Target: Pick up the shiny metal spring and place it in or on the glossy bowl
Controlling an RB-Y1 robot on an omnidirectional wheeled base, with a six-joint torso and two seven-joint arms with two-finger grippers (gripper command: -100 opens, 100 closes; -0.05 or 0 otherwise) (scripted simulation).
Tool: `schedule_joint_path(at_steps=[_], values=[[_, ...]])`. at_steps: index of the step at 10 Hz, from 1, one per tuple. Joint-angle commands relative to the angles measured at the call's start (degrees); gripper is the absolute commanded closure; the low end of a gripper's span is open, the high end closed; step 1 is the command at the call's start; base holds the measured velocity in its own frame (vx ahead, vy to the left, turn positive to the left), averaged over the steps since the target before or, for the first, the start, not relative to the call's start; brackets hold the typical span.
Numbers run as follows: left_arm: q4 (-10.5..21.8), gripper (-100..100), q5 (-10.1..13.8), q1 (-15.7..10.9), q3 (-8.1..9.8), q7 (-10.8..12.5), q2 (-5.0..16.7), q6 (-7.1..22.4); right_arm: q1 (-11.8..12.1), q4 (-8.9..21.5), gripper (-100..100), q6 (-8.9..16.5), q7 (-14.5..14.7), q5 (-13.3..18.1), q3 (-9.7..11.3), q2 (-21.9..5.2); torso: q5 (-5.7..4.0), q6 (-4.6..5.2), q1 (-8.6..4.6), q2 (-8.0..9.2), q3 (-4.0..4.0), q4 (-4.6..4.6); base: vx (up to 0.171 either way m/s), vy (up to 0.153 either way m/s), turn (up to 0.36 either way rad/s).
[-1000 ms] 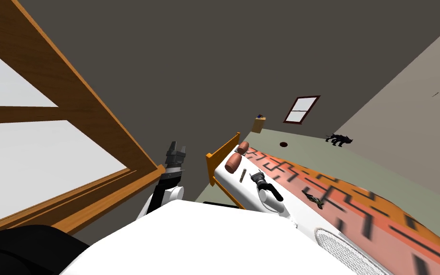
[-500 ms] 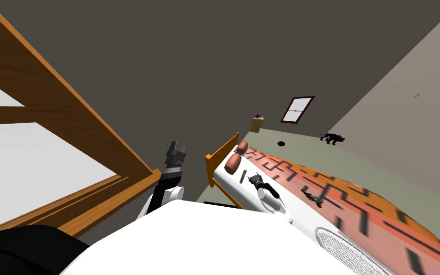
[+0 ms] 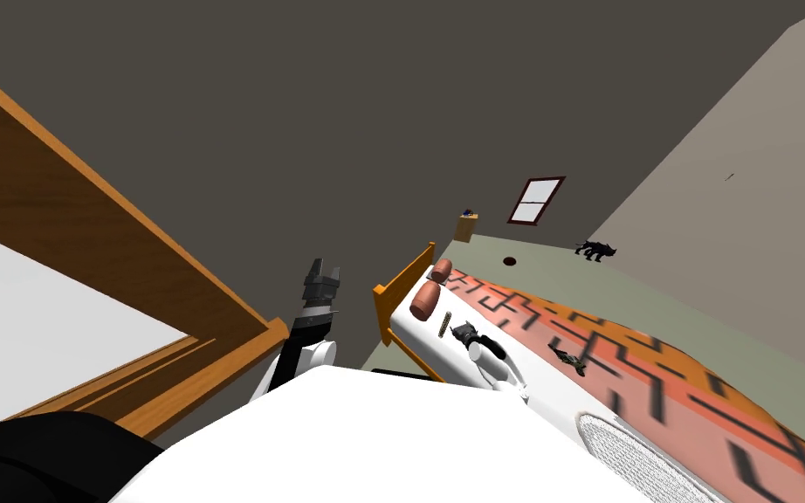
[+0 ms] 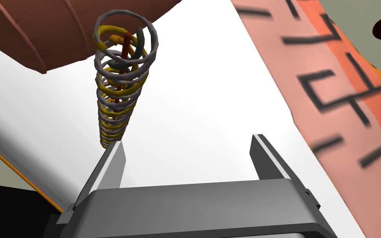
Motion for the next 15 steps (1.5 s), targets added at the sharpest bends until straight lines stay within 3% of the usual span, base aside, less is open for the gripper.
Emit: schedule_joint_path(at_steps=[1, 6, 9, 12, 15], values=[[0.00, 0, 0.00, 0.00, 0.00, 0.00, 0.00, 0.00, -1.93, 2.86, -100, 1.49, -1.52, -0.09, -0.68, 0.62, 0.00, 0.00, 0.00, 0.00, 0.00, 0.00, 0.040, 0.024, -0.093], [0.00, 0, 0.00, 0.00, 0.00, 0.00, 0.00, 0.00, -6.58, 11.35, -100, 3.78, -4.97, -1.86, -1.19, 0.94, 0.00, 0.00, -0.02, 0.01, 0.01, 0.00, 0.048, 0.031, -0.073], [0.00, 0, 0.00, 0.00, 0.00, 0.00, 0.00, 0.00, -8.00, 14.41, -100, 4.32, -6.01, -2.31, -1.34, 1.06, 0.00, 0.01, -0.03, 0.01, 0.01, 0.01, 0.037, 0.020, -0.058], [0.00, 0, 0.00, 0.00, 0.00, 0.00, 0.00, 0.00, -11.75, 20.84, -100, 5.43, -8.69, -3.31, -1.71, 1.38, 0.01, 0.00, 0.04, 0.00, 0.00, 0.00, 0.046, 0.038, -0.092], [0.00, 0, 0.00, 0.00, 0.00, 0.00, 0.00, 0.00, -14.46, 25.36, -100, 5.94, -10.63, -3.87, -1.96, 1.58, 0.02, -0.01, 0.04, -0.03, -0.02, 0.00, 0.053, 0.039, -0.089]])
